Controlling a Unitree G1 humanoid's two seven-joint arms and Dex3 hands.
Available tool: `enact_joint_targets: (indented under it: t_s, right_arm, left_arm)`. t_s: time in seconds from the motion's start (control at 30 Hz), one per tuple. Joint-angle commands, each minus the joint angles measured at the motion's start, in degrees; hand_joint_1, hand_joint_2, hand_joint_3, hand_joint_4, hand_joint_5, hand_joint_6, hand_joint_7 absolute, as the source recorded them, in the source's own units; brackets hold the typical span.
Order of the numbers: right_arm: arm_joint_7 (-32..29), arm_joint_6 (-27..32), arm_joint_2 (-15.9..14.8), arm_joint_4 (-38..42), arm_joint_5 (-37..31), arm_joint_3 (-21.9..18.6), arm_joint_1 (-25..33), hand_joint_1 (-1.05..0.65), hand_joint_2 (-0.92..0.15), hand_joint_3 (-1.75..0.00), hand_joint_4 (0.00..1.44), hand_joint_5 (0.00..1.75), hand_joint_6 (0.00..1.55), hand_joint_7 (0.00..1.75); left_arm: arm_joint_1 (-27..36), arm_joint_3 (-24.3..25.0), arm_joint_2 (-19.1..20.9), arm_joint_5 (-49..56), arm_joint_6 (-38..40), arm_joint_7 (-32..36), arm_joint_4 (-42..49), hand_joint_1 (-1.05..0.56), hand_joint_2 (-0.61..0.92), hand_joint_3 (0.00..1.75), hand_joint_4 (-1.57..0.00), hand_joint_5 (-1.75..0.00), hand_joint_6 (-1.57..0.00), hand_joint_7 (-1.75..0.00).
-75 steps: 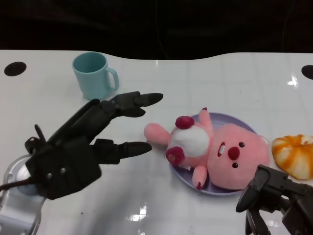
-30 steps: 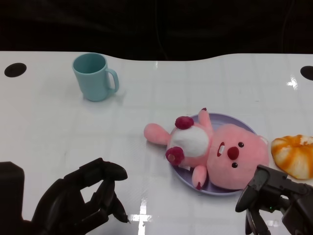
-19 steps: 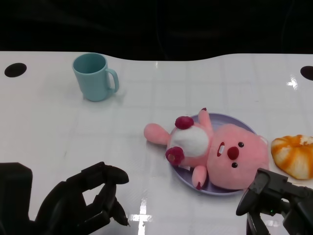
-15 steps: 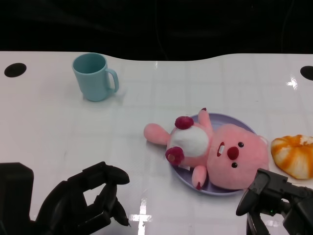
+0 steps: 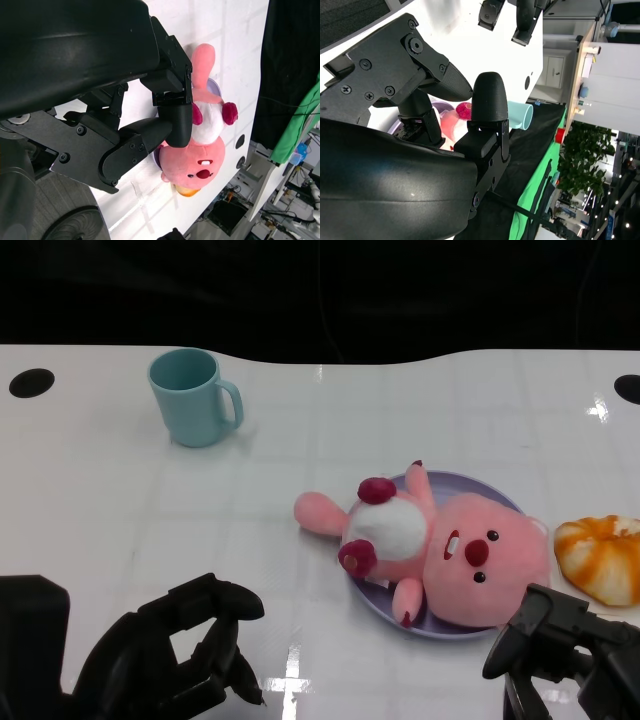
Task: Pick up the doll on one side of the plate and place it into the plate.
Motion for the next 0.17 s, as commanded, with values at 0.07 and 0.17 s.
enact_joint_targets:
  t_s: [0.07, 0.17]
  right_arm:
    - [-0.3, 2.7, -0.2, -1.7, 1.4, -0.5, 0.4, -0.12, -0.48, -1.34, 0.67, 1.75, 0.57, 1.44]
    - [0.0, 4.9, -0.4, -2.5, 2.2, -0.5, 0.2, -0.13, -0.49, -1.34, 0.68, 1.75, 0.56, 1.46]
  left_arm:
    - [0.1, 0.4, 0.7, 0.4, 0.0, -0.2, -0.4, -0.25, 0.60, 1.07, -0.71, -1.75, -0.60, -1.57]
    - [-0.1, 0.3, 0.8, 0.5, -0.3, -0.4, -0.2, -0.26, 0.59, 1.07, -0.71, -1.75, -0.60, -1.57]
